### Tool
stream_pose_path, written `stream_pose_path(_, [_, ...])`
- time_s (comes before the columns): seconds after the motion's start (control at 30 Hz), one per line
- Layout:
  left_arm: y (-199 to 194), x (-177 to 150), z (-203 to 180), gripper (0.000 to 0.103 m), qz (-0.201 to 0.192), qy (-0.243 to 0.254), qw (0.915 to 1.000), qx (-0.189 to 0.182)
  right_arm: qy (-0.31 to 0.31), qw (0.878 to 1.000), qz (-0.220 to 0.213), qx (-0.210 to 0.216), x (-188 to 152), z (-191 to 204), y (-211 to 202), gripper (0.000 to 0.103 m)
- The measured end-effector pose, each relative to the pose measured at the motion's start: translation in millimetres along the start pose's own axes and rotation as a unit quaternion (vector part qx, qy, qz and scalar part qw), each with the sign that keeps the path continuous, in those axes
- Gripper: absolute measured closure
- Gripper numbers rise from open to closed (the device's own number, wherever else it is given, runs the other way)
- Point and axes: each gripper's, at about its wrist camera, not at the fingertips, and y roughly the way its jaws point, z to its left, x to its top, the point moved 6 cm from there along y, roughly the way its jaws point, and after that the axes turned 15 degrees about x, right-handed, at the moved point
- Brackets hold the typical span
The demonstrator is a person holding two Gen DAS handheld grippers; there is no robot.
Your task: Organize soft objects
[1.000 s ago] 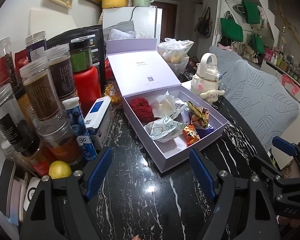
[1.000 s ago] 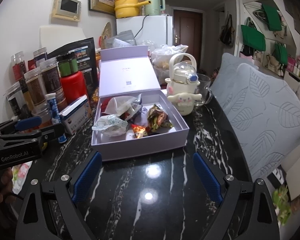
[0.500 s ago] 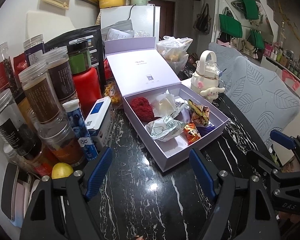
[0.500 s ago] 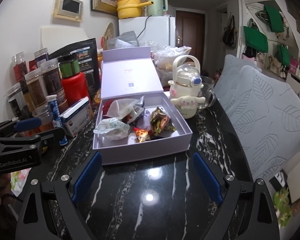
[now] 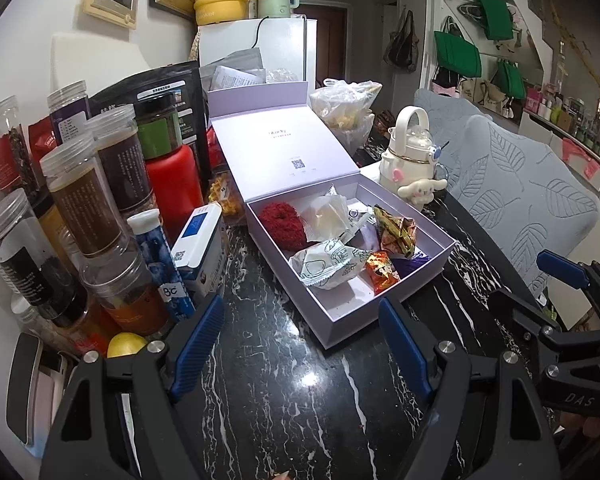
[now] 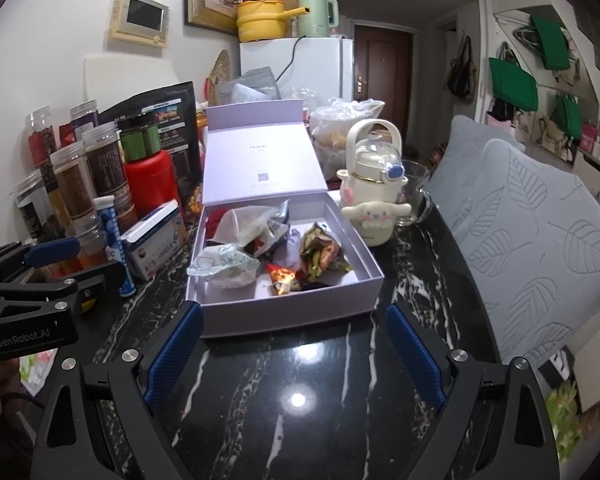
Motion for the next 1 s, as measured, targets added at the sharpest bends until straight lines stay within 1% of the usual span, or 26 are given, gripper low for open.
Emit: stream_pose_path(1.0, [-9.7, 0.0, -5.3, 0.024, -0.009, 0.009, 0.9999, 0.001, -0.003, 1.000, 0.001, -0.001, -2.6, 2.5, -2.4, 0.009])
